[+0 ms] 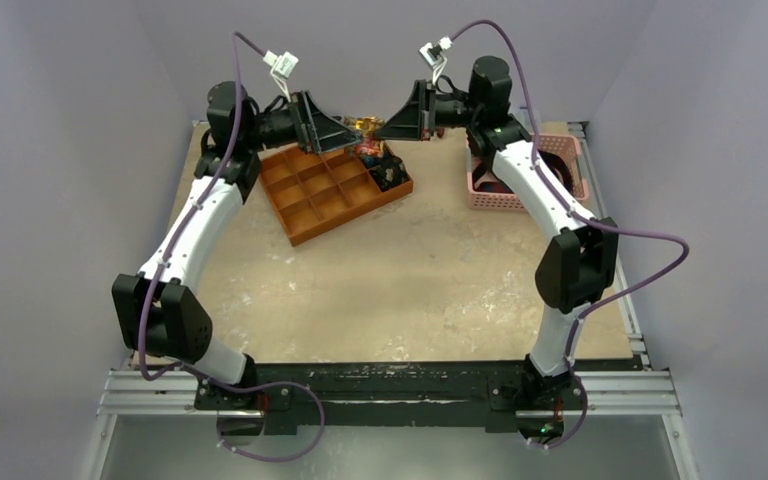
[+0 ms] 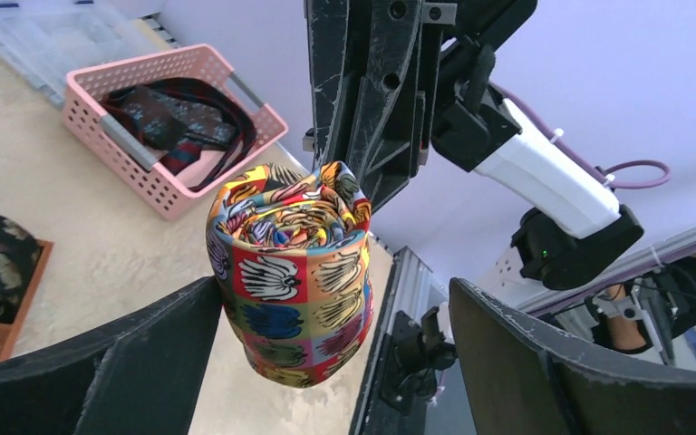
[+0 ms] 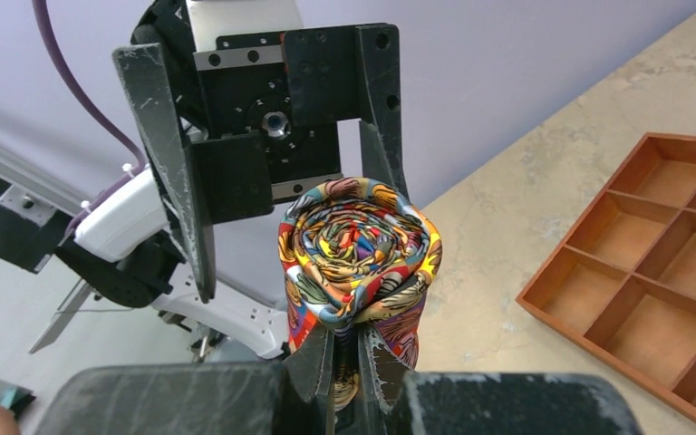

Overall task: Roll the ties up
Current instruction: Place the tie in the storage box.

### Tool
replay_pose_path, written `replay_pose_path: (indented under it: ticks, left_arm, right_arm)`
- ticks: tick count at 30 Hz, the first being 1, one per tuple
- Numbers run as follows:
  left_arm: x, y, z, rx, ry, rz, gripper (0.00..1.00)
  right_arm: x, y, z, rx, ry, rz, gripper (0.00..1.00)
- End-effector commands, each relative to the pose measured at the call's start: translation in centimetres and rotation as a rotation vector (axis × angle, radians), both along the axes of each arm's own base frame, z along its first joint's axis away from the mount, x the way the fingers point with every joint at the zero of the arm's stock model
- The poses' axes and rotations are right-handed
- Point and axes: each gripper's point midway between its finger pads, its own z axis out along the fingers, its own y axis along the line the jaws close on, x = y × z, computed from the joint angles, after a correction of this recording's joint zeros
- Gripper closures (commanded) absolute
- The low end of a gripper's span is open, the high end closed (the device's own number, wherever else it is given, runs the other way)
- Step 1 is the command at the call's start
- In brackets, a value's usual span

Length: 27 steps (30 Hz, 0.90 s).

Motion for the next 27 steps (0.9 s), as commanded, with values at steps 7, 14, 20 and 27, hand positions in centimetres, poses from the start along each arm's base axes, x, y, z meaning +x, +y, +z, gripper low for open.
replay_pose_path:
  ticks: [7, 14, 20, 27]
  left_arm:
    - [-1.0, -1.7, 0.1, -0.044, -0.014, -0.057, 0.16]
    - [-0.3, -1.9, 0.1, -0.034, -0.023, -0.047, 0.26]
    - [-0.4, -2.4, 0.6, -0.069, -0.030, -0.075, 0.52]
    - [-0.6, -2.5, 1.0, -0.069, -0.053, -0.094, 0.99]
  right_arm:
    - [-3.0, -0.4, 4.4, 0.059, -0.113, 0.040, 1.00]
    - [-3.4, -0.3, 4.1, 0.059, -0.108, 0.052, 1.00]
    - [-3.5, -0.3, 4.2, 0.059, -0.106, 0.056, 1.00]
    - [-3.2, -0.2, 3.3, 0.047, -0.078, 0.044, 0.96]
